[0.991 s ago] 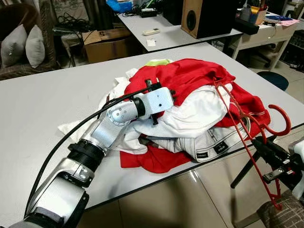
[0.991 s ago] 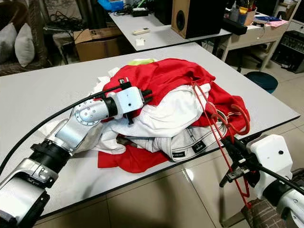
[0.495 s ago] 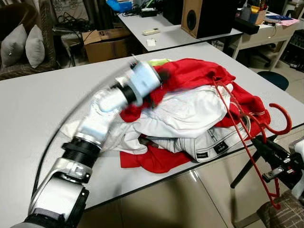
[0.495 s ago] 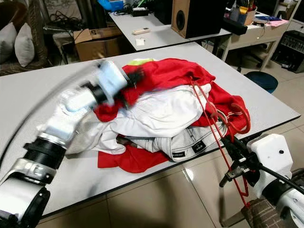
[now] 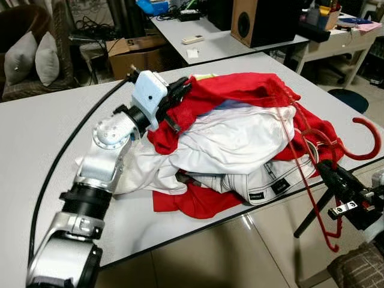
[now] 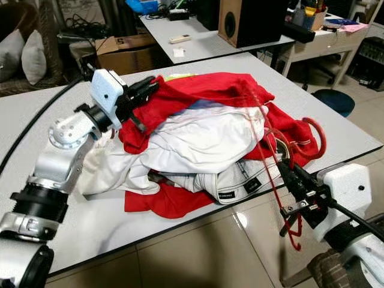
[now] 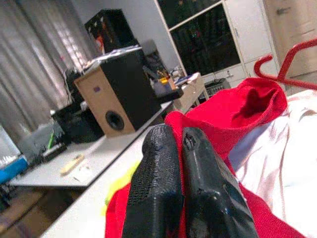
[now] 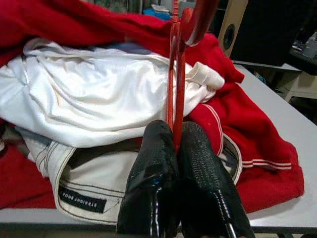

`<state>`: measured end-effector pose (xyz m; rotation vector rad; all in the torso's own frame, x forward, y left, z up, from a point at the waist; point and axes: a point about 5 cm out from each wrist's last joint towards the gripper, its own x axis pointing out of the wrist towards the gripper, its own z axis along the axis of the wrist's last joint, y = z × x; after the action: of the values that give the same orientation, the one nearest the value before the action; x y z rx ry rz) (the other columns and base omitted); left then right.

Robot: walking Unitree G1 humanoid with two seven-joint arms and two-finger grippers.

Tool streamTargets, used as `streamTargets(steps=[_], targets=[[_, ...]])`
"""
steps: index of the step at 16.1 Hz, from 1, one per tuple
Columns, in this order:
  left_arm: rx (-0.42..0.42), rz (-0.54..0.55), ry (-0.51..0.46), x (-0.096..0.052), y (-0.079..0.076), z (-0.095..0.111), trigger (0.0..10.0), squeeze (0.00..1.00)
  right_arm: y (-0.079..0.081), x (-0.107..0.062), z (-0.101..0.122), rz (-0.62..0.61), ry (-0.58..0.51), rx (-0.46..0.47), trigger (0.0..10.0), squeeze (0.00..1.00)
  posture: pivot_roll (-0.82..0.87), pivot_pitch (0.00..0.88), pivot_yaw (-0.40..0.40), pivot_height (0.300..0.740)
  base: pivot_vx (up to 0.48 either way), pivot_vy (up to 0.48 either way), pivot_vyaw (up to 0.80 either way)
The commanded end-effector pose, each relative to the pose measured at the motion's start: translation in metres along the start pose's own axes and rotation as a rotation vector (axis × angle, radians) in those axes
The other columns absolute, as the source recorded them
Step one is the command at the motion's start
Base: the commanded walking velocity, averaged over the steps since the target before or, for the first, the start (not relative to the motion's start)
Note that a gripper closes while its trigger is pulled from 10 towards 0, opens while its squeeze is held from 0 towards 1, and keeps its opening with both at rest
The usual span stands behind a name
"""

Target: Hang hanger

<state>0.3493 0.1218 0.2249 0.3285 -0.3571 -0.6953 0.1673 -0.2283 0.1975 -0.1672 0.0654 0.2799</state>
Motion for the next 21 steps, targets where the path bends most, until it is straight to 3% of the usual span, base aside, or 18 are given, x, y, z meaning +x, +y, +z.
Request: streamTargets(steps=[1, 4, 6, 8, 10, 11, 12, 13, 14, 15, 16, 17, 19, 20, 21], targets=[[-0.023, 0.021, -0.011, -0.001, 0.001, 0.003, 0.0, 0.0, 0.004, 0.0, 0.007, 0.008, -0.046, -0.011, 10.0, 0.0, -0.16, 0.0, 0.099, 0.74, 0.0, 0.0, 0.0], [-0.096, 0.091, 0.041, -0.001, -0.003, -0.006, 0.0, 0.0, 0.009, 0.002, 0.008, -0.015, -0.074, 0.02, 10.0, 0.0, -0.17, 0.0, 0.109, 0.74, 0.0, 0.0, 0.0], [-0.201, 0.136, 0.053, -0.003, -0.008, -0.011, 0.0, 0.0, 0.011, 0.005, 0.007, -0.069, -0.098, 0.058, 10.0, 0.0, -0.17, 0.0, 0.118, 0.74, 0.0, 0.0, 0.0], [-0.225, 0.149, 0.052, -0.002, -0.015, -0.012, 0.0, 0.0, 0.014, 0.008, 0.003, -0.108, -0.095, 0.08, 10.0, 0.0, -0.17, 0.0, 0.117, 0.74, 0.0, 0.0, 0.0], [-0.264, 0.23, 0.033, 0.004, -0.009, -0.007, 0.0, 0.0, 0.016, 0.012, 0.001, -0.122, -0.095, 0.086, 10.0, 0.0, -0.16, 0.0, 0.107, 0.74, 0.0, 0.0, 0.0], [-0.264, 0.342, -0.027, 0.009, 0.013, 0.006, 0.0, 0.0, 0.015, 0.015, 0.002, -0.135, -0.105, 0.087, 10.0, 0.0, -0.15, 0.0, 0.105, 0.74, 0.0, 0.0, 0.0], [-0.212, 0.629, -0.217, 0.005, 0.074, 0.048, 0.0, 0.0, 0.01, 0.021, 0.007, -0.172, -0.144, 0.084, 10.0, 0.0, -0.15, 0.0, 0.104, 0.74, 0.0, 0.0, 0.0], [-0.171, 0.7, -0.265, -0.001, 0.089, 0.061, 0.0, 0.0, 0.009, 0.023, 0.009, -0.179, -0.156, 0.086, 10.0, 0.0, -0.14, 0.0, 0.104, 0.74, 0.0, 0.0, 0.0], [-0.001, 0.929, -0.443, -0.034, 0.134, 0.11, 0.0, 0.0, 0.007, 0.025, 0.016, -0.186, -0.192, 0.09, 10.0, 0.0, -0.13, 0.0, 0.096, 0.74, 0.0, 0.0, 0.0], [0.07, 0.94, -0.481, -0.042, 0.14, 0.124, 0.0, 0.0, 0.007, 0.026, 0.017, -0.181, -0.201, 0.093, 10.0, 0.0, -0.13, 0.0, 0.096, 0.74, 0.0, 0.0, 0.0], [0.167, 0.886, -0.493, -0.049, 0.141, 0.139, 0.0, 0.0, 0.01, 0.029, 0.02, -0.164, -0.214, 0.104, 10.0, 0.0, -0.1, 0.0, 0.076, 0.74, 0.0, 0.0, 0.0], [0.194, 0.815, -0.433, -0.049, 0.134, 0.133, 0.0, 0.0, 0.014, 0.033, 0.02, -0.136, -0.219, 0.113, 10.0, 0.0, -0.09, 0.0, 0.068, 0.74, 0.0, 0.0, 0.0], [0.175, 0.698, -0.253, -0.043, 0.112, 0.095, 0.0, 0.0, 0.024, 0.042, 0.021, -0.088, -0.223, 0.131, 10.0, 0.0, -0.08, 0.0, 0.063, 0.74, 0.0, 0.0, 0.0], [0.177, 0.635, -0.129, -0.044, 0.094, 0.064, 0.0, 0.0, 0.029, 0.046, 0.021, -0.063, -0.227, 0.148, 10.0, 0.0, -0.06, 0.0, 0.057, 0.74, 0.0, 0.0, 0.0], [0.164, 0.616, -0.081, -0.046, 0.085, 0.051, 0.0, 0.0, 0.031, 0.047, 0.022, -0.052, -0.229, 0.155, 10.0, 0.0, -0.06, 0.0, 0.053, 0.74, 0.0, 0.0, 0.0]])
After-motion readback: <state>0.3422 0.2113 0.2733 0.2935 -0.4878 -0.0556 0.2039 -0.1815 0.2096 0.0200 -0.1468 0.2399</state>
